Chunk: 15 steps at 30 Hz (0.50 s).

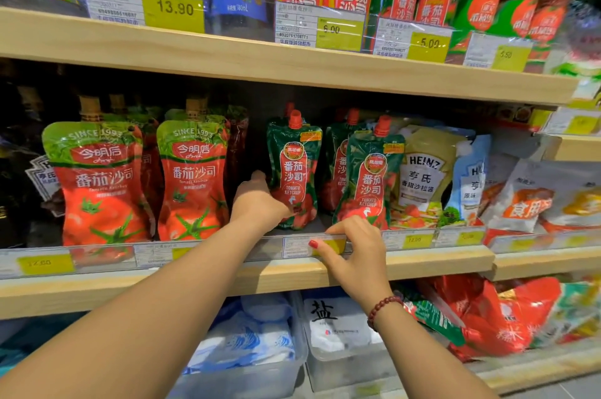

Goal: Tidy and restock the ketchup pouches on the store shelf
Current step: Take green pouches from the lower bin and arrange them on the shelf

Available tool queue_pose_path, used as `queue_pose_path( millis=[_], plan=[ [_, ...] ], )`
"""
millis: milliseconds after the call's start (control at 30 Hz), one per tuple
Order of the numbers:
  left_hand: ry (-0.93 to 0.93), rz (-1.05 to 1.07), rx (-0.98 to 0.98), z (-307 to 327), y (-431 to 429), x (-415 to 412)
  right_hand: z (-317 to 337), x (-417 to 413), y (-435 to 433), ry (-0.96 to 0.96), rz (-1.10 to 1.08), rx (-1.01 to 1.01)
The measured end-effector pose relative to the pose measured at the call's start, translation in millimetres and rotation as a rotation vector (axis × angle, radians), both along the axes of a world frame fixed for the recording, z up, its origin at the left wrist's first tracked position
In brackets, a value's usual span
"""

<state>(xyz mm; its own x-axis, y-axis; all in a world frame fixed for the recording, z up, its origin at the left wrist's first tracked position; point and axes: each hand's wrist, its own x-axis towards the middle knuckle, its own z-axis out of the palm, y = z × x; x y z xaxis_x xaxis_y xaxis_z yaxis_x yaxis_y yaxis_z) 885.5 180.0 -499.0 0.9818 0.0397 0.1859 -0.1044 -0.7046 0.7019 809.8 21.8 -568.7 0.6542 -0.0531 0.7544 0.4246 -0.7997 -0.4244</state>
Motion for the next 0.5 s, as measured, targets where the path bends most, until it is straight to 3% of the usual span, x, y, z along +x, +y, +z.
queue_pose_path(
  millis=[167, 233, 333, 500],
  plan=[
    [-0.176, -0.058, -0.104, -4.1, 1.7, -28.1, 14.8, -18.7, -11.5, 0.089, 0.136, -0.029],
    [-0.199, -0.131, -0.152, -8.4, -3.8, -39.8, 13.7, -32.9, -20.5, 0.010, 0.137, -0.014],
    [-0.264, -0.260, -0.185, -15.2, -17.6, -56.4, 0.7, -58.5, -37.6, -0.089, 0.046, 0.164],
    [-0.349, -0.349, 0.090, -28.6, -37.0, -70.9, -44.6, -88.8, -76.1, 0.016, -0.133, 0.364]
  ],
)
